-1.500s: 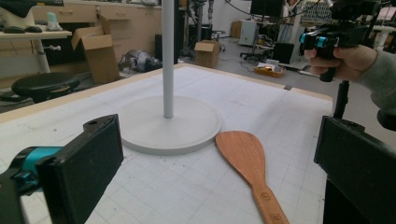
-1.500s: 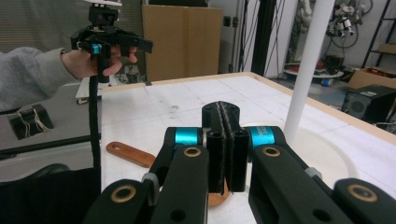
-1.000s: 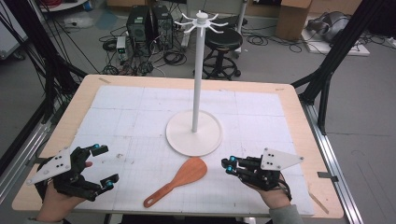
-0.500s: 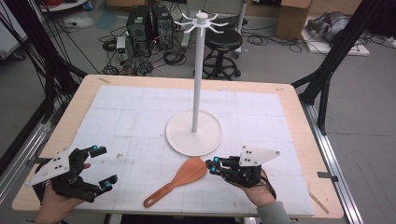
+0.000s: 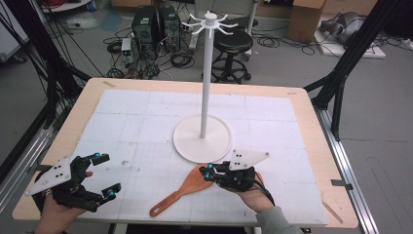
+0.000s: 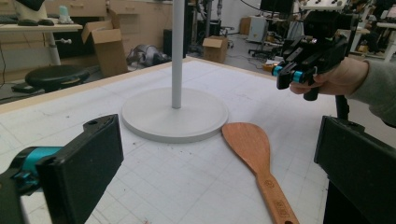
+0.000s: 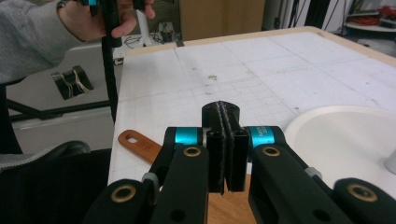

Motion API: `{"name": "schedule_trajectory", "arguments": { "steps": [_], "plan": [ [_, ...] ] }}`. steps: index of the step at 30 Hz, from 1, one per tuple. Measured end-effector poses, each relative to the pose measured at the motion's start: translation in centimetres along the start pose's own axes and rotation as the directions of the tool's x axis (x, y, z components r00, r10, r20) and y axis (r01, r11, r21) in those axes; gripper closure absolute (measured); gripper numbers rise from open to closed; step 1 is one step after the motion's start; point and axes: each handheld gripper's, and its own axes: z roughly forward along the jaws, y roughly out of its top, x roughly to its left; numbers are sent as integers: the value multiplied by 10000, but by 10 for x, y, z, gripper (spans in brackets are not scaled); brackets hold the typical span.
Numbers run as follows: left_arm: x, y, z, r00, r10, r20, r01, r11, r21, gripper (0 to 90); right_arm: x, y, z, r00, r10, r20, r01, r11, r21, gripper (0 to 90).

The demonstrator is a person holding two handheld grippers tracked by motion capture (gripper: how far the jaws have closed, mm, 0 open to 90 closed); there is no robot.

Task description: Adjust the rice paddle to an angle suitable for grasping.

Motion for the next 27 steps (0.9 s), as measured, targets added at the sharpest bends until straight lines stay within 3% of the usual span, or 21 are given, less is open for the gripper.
{"name": "schedule_trajectory", "arguments": {
  "steps": [27],
  "plan": [
    [1,-2,-2,9999,-42,-95,43,10000,53,18,-7,-4,61,9990,168,-425,-101,9883,1522,887]
  ]
}}
